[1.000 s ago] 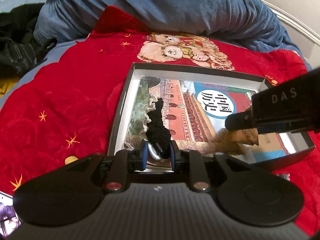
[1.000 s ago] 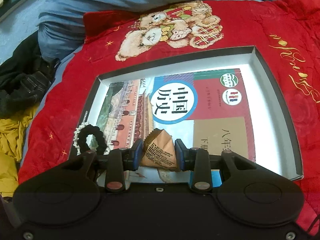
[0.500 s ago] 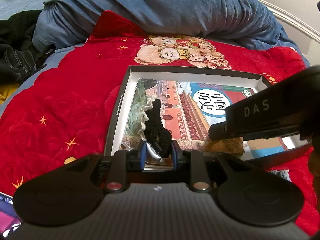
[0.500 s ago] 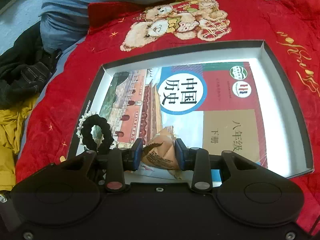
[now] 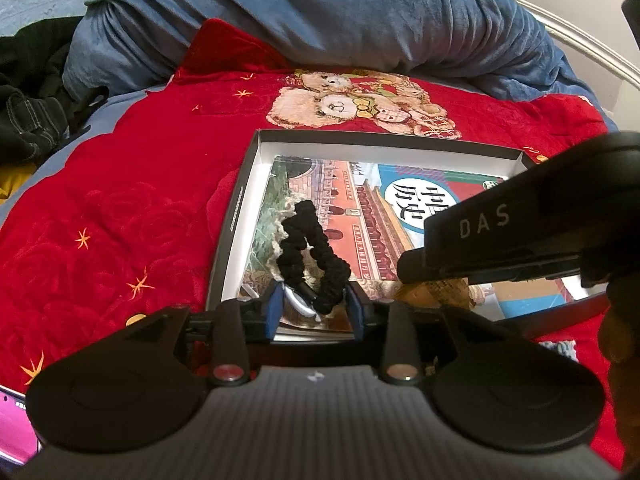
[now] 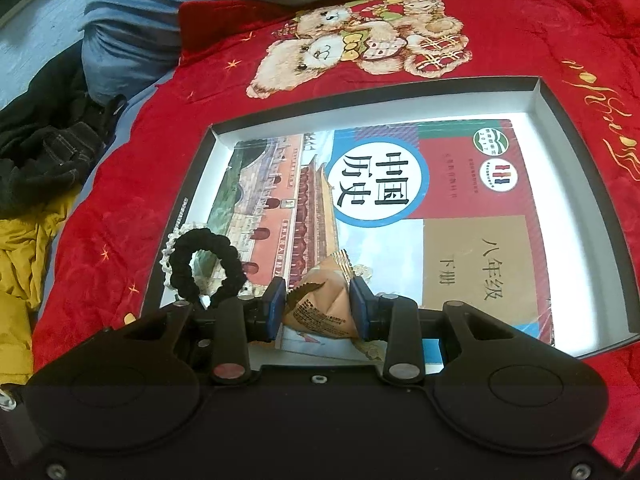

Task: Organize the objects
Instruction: 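Lower and release scrunchie into box with left tool while right tool releases packet beside it, then withdraw both open tools from the box back toward the pile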

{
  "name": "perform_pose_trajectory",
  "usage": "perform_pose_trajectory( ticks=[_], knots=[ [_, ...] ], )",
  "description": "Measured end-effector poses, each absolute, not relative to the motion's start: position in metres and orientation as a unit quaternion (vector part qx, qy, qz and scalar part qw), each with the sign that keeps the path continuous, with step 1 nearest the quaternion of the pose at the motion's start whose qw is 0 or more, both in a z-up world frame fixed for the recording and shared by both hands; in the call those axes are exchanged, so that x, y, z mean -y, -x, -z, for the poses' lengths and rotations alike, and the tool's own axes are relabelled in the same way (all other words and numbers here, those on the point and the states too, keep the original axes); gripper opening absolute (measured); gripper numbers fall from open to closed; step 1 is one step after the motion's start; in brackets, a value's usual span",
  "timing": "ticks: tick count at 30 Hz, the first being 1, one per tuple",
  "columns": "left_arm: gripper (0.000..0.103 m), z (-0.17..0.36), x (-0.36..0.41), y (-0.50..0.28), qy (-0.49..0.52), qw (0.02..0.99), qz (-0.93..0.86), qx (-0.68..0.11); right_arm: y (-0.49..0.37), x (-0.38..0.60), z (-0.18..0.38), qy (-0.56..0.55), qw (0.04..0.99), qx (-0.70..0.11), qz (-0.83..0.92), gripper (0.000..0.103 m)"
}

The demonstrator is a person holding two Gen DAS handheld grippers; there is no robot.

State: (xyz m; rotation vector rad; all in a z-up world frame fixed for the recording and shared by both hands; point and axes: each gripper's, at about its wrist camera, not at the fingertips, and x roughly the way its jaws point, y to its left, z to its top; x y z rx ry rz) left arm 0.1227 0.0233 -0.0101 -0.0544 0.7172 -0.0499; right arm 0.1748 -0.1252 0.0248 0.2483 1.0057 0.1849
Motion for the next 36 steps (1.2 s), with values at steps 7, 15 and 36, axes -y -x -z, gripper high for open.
perform_pose_trajectory(
  ticks=[7,15,36],
  knots=[
    [0.066,0.008,-0.019,-0.118,0.007,0.940,0.019,-0.339,-0.175,0.128,-0.025,-0.140,0.862,-0.480,-0.090,0.038],
    [0.083,0.002,-0.012,-0.108,-0.015,0.947,0.020,-0.320,-0.166,0.132,-0.038,-0.156,0.873,-0.449,-0.110,0.059],
    [0.085,-0.015,0.000,-0.078,-0.034,0.961,0.005,-0.275,-0.087,0.125,-0.100,-0.123,0.925,-0.322,-0.161,0.088]
  ],
)
